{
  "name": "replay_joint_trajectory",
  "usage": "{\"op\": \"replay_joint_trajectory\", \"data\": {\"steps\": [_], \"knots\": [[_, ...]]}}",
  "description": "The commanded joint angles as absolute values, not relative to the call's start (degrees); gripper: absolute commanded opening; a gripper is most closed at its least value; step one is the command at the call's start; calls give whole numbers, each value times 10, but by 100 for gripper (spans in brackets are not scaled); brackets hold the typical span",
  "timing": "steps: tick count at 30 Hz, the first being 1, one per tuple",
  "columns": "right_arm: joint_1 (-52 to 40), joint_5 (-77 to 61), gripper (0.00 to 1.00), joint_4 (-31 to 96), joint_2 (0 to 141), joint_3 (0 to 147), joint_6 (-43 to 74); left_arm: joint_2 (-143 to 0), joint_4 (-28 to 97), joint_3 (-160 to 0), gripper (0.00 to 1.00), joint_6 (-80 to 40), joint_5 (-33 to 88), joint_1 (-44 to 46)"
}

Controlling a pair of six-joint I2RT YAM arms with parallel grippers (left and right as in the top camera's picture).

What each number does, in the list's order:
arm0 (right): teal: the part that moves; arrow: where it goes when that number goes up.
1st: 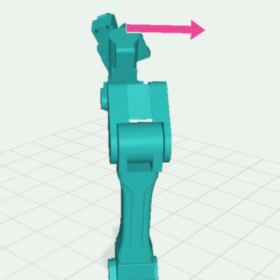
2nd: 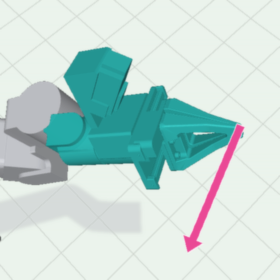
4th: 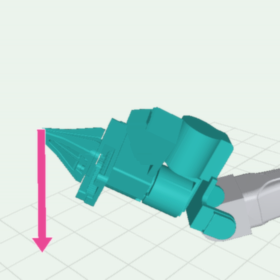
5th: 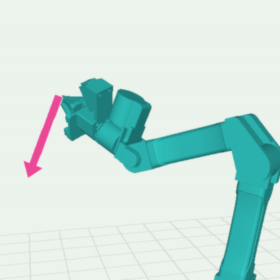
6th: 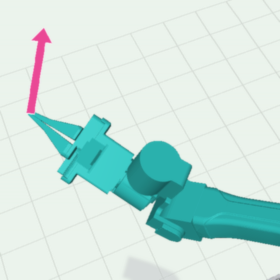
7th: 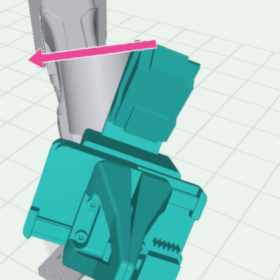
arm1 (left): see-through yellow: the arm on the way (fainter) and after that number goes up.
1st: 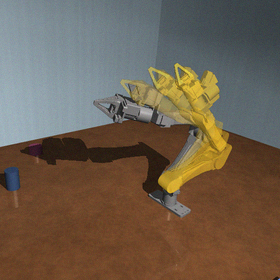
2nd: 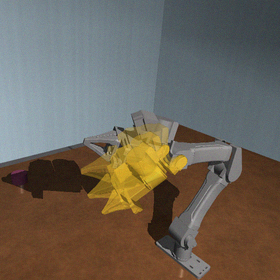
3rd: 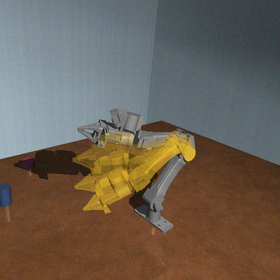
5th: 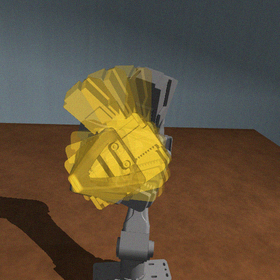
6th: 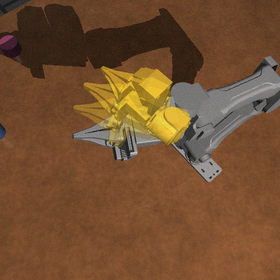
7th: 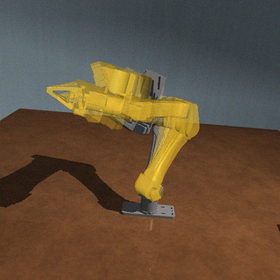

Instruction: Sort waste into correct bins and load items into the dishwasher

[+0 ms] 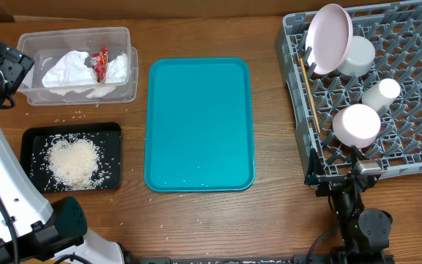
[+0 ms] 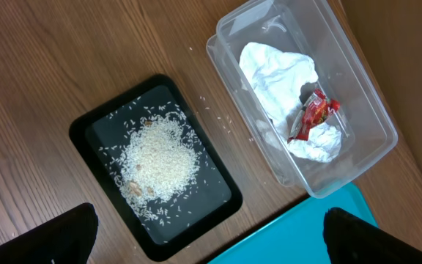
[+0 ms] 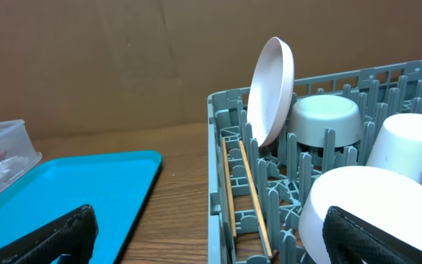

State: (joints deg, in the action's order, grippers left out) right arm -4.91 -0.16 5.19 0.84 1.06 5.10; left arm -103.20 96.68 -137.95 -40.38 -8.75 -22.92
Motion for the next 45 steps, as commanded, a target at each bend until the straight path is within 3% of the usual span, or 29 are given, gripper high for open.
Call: {"op": "replay_joint_trajectory", "data": {"steps": [1,45], "knots": [[-48,-1,100,48,2,5,45,-1038,968,-1377,100,-411,-90,-229],[-48,-1,100,48,2,5,45,-1038,968,-1377,100,-388,-94,-229]]}}
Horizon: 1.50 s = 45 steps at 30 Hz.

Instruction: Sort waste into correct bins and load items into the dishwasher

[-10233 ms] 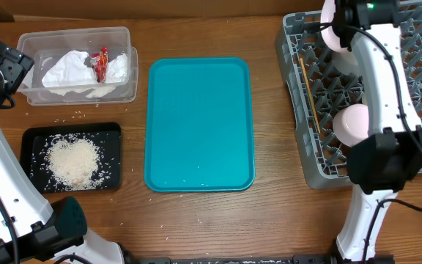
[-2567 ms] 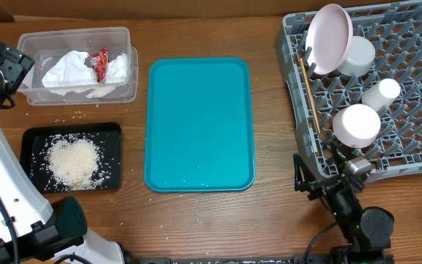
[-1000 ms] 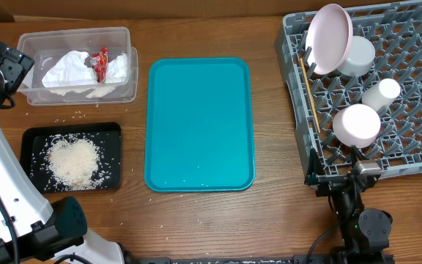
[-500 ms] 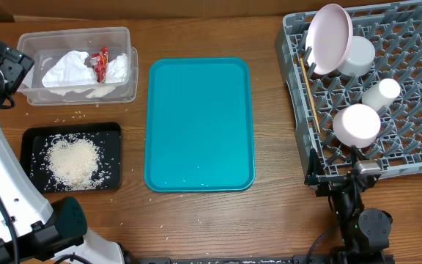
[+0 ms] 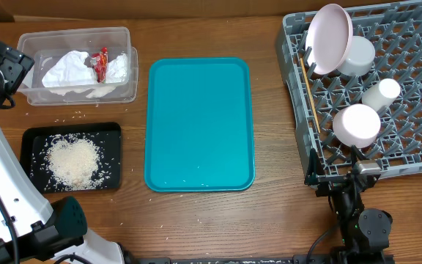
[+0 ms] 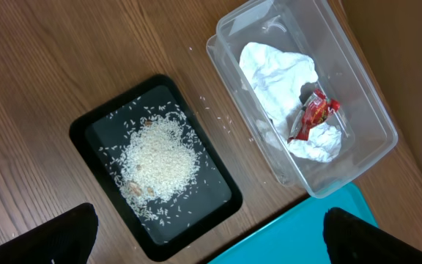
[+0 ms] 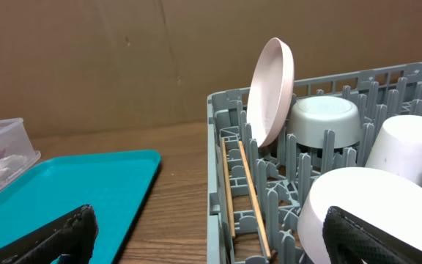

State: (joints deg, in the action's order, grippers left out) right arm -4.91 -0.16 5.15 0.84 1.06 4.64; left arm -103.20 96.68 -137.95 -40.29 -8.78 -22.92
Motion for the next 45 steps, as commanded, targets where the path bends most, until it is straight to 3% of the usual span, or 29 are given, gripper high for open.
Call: {"op": "replay_joint_trajectory", "data": {"steps": [1,9,16,21,34,45], "knots": [[-48,-1,100,48,2,5,45,-1038,968,-1377,100,-376,-94,-229],[-48,-1,100,48,2,5,45,-1024,968,-1377,100,-323,1,-223],[-48,-1,100,48,2,5,45,-961,966,-1337,100,-306,-57,-183],[-48,-1,100,48,2,5,45,-879,918,-1207,100,-306,-90,-168],[-48,-1,100,48,2,5,45,-637,579,-726,100,-246,17,-121],[-48,-1,100,48,2,5,45,-461,263,-375,100,-141,15,-69]]}}
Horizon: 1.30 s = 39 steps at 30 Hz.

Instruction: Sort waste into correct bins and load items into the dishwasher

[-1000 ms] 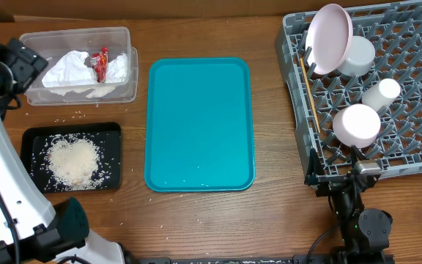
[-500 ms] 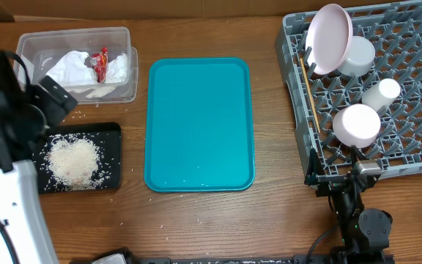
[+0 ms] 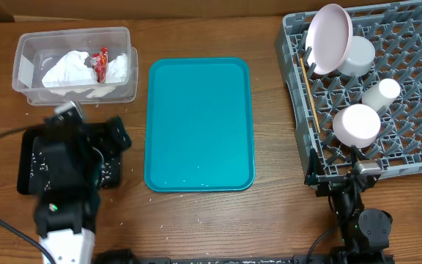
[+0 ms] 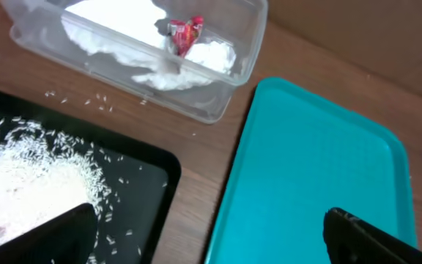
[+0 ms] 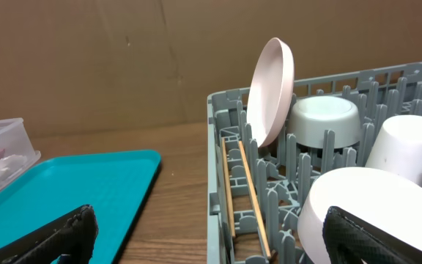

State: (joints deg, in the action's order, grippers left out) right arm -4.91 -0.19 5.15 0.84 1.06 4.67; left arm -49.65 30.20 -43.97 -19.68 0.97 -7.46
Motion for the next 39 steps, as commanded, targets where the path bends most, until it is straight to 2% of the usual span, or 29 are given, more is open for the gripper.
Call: {"op": "replay_joint_trajectory", "data": {"steps": [1,11,18,30,39], "knots": [[-48,-1,100,48,2,5,45,-446,236,-343,100,-130,15,-67],[-48,-1,100,48,2,5,45,-307,17,-96,100,-111,15,-47],[-48,-1,100,48,2,5,45,-218,-63,-9,100,-98,9,-11],[-48,-1,100,48,2,5,45,-80,40,-3,100,-80,-60,46],[-48,-1,100,48,2,5,45,-27,40,-3,100,-77,-57,54]]}}
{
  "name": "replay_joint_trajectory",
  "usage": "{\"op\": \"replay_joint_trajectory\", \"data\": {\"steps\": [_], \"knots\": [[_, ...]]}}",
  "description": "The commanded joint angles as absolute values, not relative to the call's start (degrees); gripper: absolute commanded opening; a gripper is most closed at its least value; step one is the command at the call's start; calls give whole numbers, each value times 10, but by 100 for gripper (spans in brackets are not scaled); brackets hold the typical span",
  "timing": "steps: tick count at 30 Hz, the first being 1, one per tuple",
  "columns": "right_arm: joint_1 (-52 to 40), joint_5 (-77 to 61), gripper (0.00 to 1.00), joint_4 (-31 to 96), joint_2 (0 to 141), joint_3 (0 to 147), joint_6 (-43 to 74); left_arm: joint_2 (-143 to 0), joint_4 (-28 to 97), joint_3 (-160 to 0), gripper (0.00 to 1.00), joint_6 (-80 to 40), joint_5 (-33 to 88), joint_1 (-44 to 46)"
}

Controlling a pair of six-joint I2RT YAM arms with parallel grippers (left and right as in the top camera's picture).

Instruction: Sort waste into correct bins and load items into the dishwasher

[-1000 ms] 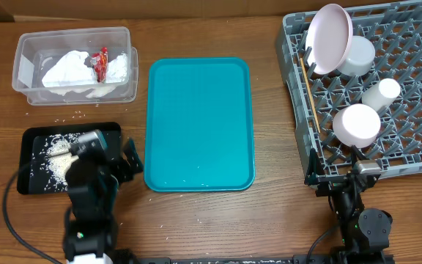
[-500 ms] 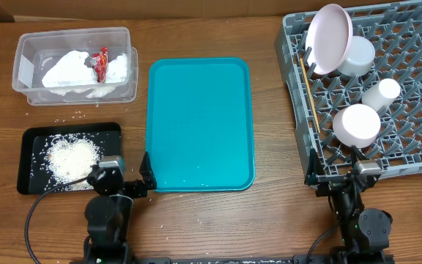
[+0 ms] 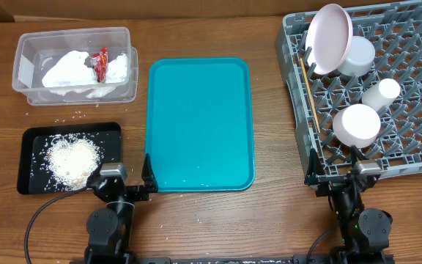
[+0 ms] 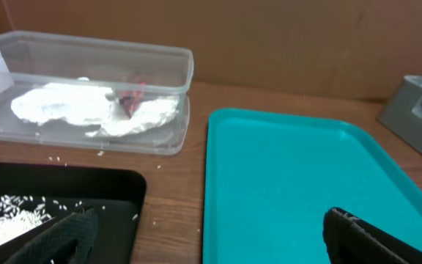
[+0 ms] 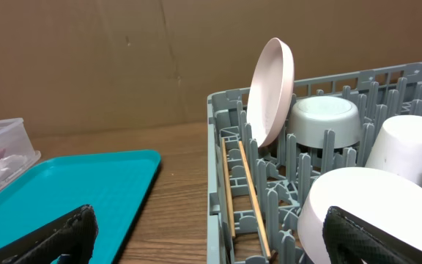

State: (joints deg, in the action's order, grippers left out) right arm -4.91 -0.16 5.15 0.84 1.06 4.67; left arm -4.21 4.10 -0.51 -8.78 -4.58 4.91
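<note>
A clear bin (image 3: 28, 70) at the back left holds white tissue (image 3: 68, 67) and a red wrapper (image 3: 101, 64). A black tray (image 3: 31, 180) in front of it carries rice (image 3: 70, 160). The grey dish rack (image 3: 416, 158) on the right holds a pink plate (image 3: 328, 37), a white bowl (image 3: 357, 55), two upturned cups (image 3: 356, 125) and chopsticks (image 3: 310, 95). My left gripper (image 4: 211, 246) sits low at the table's front, open and holding nothing, facing the bin (image 4: 86, 95). My right gripper (image 5: 211, 246) is open and holds nothing, just in front of the rack (image 5: 218, 147).
A teal tray (image 3: 200, 125) lies bare in the middle of the table, between the bins and the rack. Stray rice grains dot the wood around the black tray. Both arms are folded down at the table's front edge.
My left arm was above the black tray, looking down at it. Now it sits low at the front edge between the black and teal trays, looking level. The right arm has not moved.
At the two oldest moments my left gripper hung open, high at the far left over the bin and rice tray. Then it was lower over the black tray, and now it rests at the front edge. The right gripper stayed open by the rack; nothing on the table moved.
</note>
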Motion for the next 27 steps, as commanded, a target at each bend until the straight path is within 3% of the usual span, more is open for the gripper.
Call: {"op": "replay_joint_trajectory", "data": {"steps": [1,27], "knots": [[-48,-1,100,48,2,5,45,-22,40,-3,100,-77,-57,54],[-48,-1,100,48,2,5,45,-2,45,-3,100,-13,-18,37]]}}
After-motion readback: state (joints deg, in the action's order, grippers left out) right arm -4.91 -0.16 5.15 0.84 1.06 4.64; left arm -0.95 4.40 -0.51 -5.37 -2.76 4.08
